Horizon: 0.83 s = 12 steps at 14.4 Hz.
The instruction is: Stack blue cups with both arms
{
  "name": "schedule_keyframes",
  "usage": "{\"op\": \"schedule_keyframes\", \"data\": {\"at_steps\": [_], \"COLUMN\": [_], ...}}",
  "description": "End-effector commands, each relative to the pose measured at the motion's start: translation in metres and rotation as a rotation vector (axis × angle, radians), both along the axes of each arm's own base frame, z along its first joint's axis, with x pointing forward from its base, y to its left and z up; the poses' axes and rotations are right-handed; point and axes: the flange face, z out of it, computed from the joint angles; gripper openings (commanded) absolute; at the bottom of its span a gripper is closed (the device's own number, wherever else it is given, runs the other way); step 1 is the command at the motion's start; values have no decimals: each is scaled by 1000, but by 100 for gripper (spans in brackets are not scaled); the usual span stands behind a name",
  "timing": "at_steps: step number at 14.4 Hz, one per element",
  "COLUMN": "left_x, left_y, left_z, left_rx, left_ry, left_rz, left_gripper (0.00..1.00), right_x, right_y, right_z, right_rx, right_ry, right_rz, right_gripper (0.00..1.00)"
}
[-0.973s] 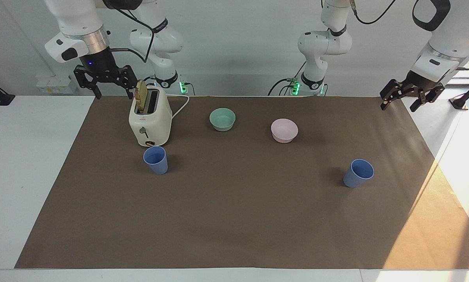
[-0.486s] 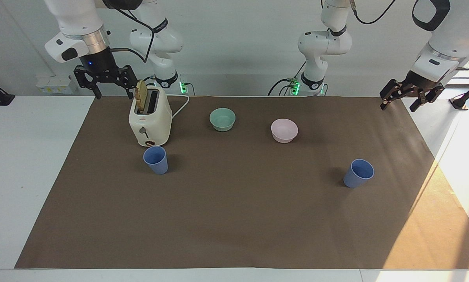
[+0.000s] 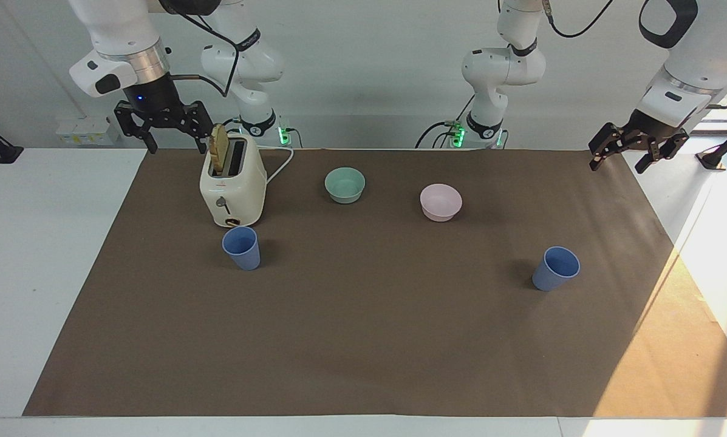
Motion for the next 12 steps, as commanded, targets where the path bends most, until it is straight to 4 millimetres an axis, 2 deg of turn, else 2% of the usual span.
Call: {"op": "schedule_keyframes", "data": {"at_steps": [1,4,8,11,12], "left_x": [-5,-2,11,22,27], "left_y": [-3,-6,-5,0,1], "left_z": [6,6,-4,-27,-40], "left_rx": [5,5,6,11,12], "left_ry": [-3,-26,-68,-74,-69], "left_rz": [6,-12,-10,-10,-32], "left_gripper": [100,100,100,100,100], "right_x": [-4,-4,-4,-4,-4], "right_y": [-1,-1,-1,-1,-1], "right_z": [3,3,3,3,3], "right_rx": [0,0,0,0,0], "right_ry": [-6,-6,-6,-6,-7], "right_rz": [-17,-17,-17,-17,-17], "right_gripper": [100,100,100,100,100]}}
